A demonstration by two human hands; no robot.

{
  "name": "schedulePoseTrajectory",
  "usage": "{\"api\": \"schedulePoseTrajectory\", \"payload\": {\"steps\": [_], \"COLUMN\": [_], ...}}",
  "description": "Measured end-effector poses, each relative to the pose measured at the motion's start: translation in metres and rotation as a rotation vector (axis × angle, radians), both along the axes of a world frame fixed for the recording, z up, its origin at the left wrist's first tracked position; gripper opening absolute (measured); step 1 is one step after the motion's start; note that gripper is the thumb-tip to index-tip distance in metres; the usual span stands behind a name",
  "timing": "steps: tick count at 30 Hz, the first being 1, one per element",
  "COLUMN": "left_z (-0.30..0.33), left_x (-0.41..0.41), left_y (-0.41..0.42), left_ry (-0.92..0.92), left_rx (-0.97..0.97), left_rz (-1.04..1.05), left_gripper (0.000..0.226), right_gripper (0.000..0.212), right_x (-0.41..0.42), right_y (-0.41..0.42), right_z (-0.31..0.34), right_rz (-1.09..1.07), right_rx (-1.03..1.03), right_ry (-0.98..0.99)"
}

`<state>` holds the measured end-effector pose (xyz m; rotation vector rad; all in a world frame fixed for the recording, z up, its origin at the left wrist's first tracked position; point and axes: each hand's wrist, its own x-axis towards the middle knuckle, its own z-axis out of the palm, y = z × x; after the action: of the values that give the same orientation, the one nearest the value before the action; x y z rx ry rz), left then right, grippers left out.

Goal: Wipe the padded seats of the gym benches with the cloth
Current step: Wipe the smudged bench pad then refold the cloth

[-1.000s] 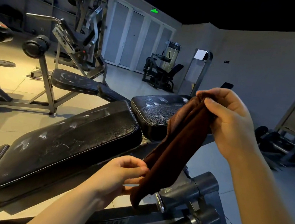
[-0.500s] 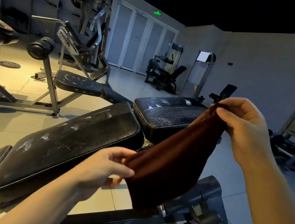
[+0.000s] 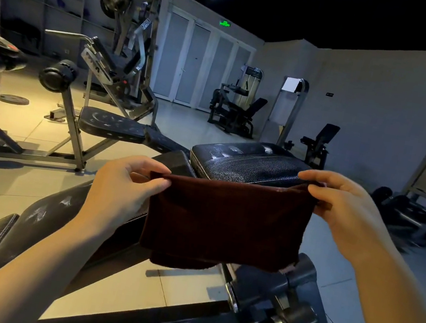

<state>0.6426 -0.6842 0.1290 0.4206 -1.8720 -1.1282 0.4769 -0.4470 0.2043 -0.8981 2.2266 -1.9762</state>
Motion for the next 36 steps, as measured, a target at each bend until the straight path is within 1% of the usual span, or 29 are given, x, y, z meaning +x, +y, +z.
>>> {"api": "schedulePoseTrajectory", "payload": {"steps": [1,3,6,8,10,12,14,16,18,19,21,22,23,24,25,26,27,28,29,30,31,32,33,34,35,36], "left_z": [0.0,-0.002,-0.008,-0.011,-0.012,-0.013,-0.009,0.001,0.015,0.021,0.031,0.033,0.032,0.027,0.022,0.017,0.013,0.008,0.006,0.009,0.013,0.019,0.024,0.027,0.027,0.022], "left_x": [0.0,-0.001,-0.004,-0.008,-0.014,-0.022,-0.033,-0.05,-0.071,-0.084,-0.111,-0.122,-0.13,-0.135,-0.136,-0.135,-0.133,-0.133,-0.133,-0.133,-0.133,-0.132,-0.13,-0.126,-0.12,-0.113], "left_y": [0.0,0.0,0.004,0.01,0.017,0.02,0.021,0.018,0.015,0.012,0.011,0.013,0.017,0.022,0.027,0.03,0.033,0.032,0.03,0.026,0.021,0.015,0.01,0.004,-0.002,-0.007], "left_ry": [-0.014,-0.034,-0.022,0.004,0.052,0.109,0.146,0.162,0.127,0.077,-0.131,-0.245,-0.313,-0.322,-0.289,-0.251,-0.232,-0.235,-0.276,-0.347,-0.412,-0.429,-0.41,-0.331,-0.214,-0.087], "left_rx": [-0.036,-0.081,-0.081,-0.092,-0.11,-0.106,-0.075,-0.034,-0.034,-0.043,-0.114,-0.176,-0.237,-0.293,-0.349,-0.4,-0.438,-0.477,-0.516,-0.546,-0.557,-0.522,-0.44,-0.314,-0.166,-0.05], "left_rz": [0.013,0.033,0.059,0.082,0.105,0.121,0.119,0.122,0.101,0.06,-0.008,-0.003,0.023,0.056,0.087,0.112,0.129,0.133,0.107,0.058,0.006,-0.048,-0.099,-0.124,-0.105,-0.04], "left_gripper": [0.02,0.024,0.026,0.03,0.035,0.04,0.044,0.049,0.058,0.063,0.071,0.071,0.066,0.059,0.053,0.048,0.044,0.042,0.043,0.045,0.046,0.045,0.042,0.038,0.034,0.032], "right_gripper": [0.029,0.027,0.025,0.019,0.012,0.007,0.008,0.012,0.015,0.016,0.018,0.019,0.021,0.022,0.021,0.019,0.013,0.004,0.012,0.021,0.023,0.024,0.03,0.038,0.043,0.046], "right_x": [0.0,-0.002,-0.008,-0.009,-0.01,-0.012,-0.015,-0.019,-0.024,-0.028,-0.037,-0.043,-0.047,-0.053,-0.057,-0.059,-0.059,-0.057,-0.053,-0.045,-0.034,-0.025,-0.016,-0.01,-0.006,-0.005], "right_y": [0.0,0.001,0.006,0.01,0.012,0.013,0.013,0.013,0.013,0.013,0.013,0.012,0.012,0.012,0.011,0.009,0.007,0.002,-0.007,-0.02,-0.037,-0.056,-0.077,-0.097,-0.114,-0.129], "right_z": [-0.002,-0.007,-0.015,-0.019,-0.022,-0.024,-0.025,-0.024,-0.022,-0.021,-0.02,-0.021,-0.023,-0.027,-0.031,-0.035,-0.039,-0.043,-0.047,-0.049,-0.048,-0.048,-0.046,-0.045,-0.043,-0.042], "right_rz": [-0.008,-0.053,-0.176,-0.279,-0.361,-0.407,-0.441,-0.45,-0.429,-0.415,-0.391,-0.387,-0.399,-0.418,-0.446,-0.476,-0.535,-0.598,-0.639,-0.626,-0.575,-0.478,-0.34,-0.184,-0.053,0.031], "right_rx": [0.005,0.035,0.119,0.212,0.248,0.226,0.221,0.241,0.28,0.303,0.339,0.348,0.371,0.397,0.433,0.48,0.54,0.567,0.556,0.492,0.408,0.362,0.384,0.442,0.552,0.694], "right_ry": [-0.009,0.051,0.275,0.492,0.678,0.763,0.837,0.869,0.82,0.766,0.642,0.596,0.559,0.528,0.5,0.5,0.559,0.668,0.789,0.911,1.012,1.102,1.118,1.069,0.986,0.947]}}
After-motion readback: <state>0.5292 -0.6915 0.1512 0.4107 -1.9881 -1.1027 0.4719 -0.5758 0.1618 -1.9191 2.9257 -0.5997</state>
